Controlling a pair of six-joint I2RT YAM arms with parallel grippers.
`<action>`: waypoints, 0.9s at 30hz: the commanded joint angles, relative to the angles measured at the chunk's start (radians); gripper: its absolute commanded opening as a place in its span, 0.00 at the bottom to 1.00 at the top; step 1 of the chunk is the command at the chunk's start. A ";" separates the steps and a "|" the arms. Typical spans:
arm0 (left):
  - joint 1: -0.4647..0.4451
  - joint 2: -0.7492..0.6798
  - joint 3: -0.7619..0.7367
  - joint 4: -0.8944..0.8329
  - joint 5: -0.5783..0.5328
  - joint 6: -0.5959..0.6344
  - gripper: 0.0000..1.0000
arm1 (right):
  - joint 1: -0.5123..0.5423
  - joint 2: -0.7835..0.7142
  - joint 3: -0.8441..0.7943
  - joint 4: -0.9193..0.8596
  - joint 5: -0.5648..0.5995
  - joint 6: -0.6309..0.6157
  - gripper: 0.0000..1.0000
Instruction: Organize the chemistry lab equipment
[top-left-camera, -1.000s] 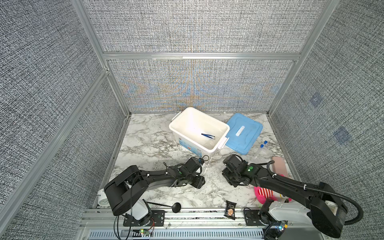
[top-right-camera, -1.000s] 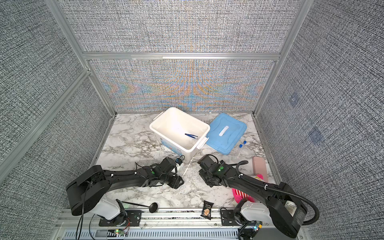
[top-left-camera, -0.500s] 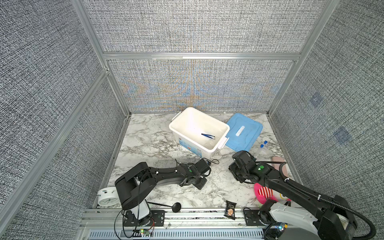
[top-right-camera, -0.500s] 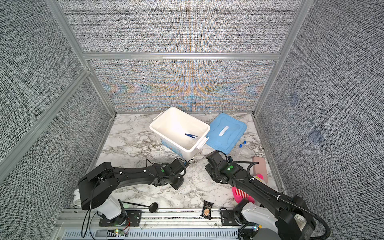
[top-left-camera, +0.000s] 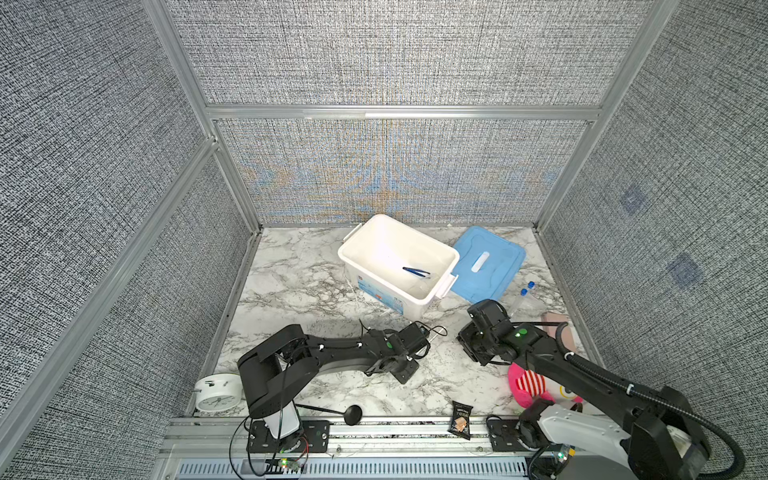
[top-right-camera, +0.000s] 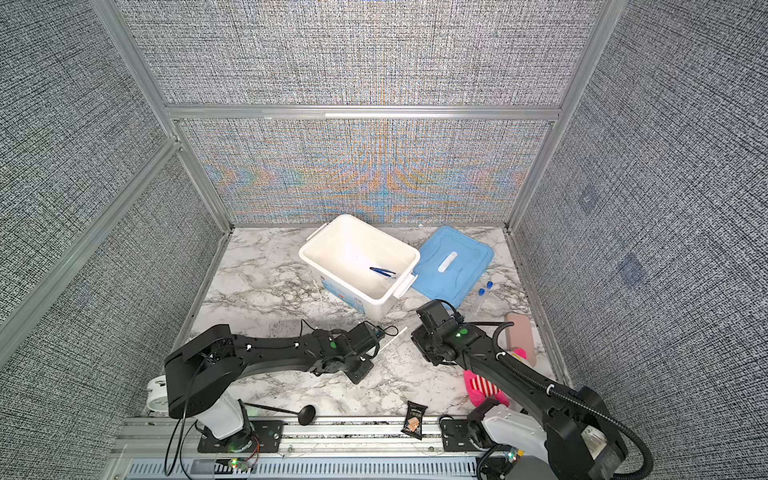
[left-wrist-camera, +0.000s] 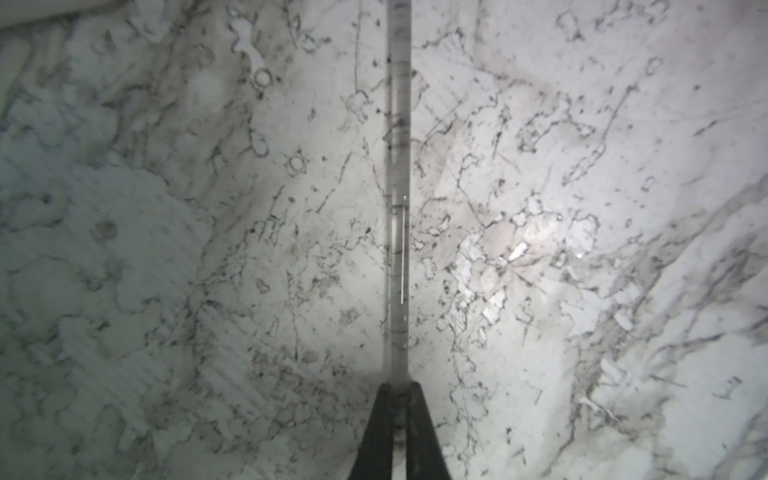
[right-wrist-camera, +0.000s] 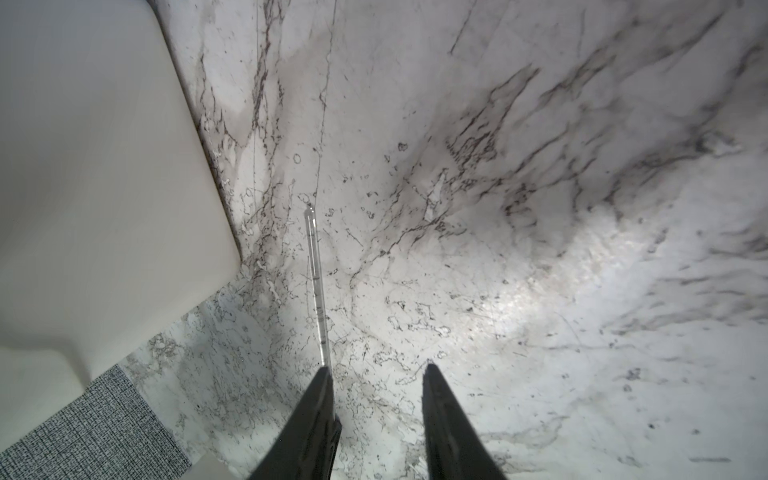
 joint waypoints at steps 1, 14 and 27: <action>-0.004 -0.002 0.007 -0.081 0.016 0.020 0.06 | 0.005 0.016 0.035 -0.046 -0.001 -0.059 0.36; -0.005 -0.096 -0.047 0.030 0.051 0.057 0.01 | 0.008 0.165 0.093 -0.050 -0.094 -0.051 0.56; -0.003 -0.159 -0.049 0.001 -0.149 0.035 0.29 | 0.013 0.283 0.142 -0.013 -0.154 0.004 0.56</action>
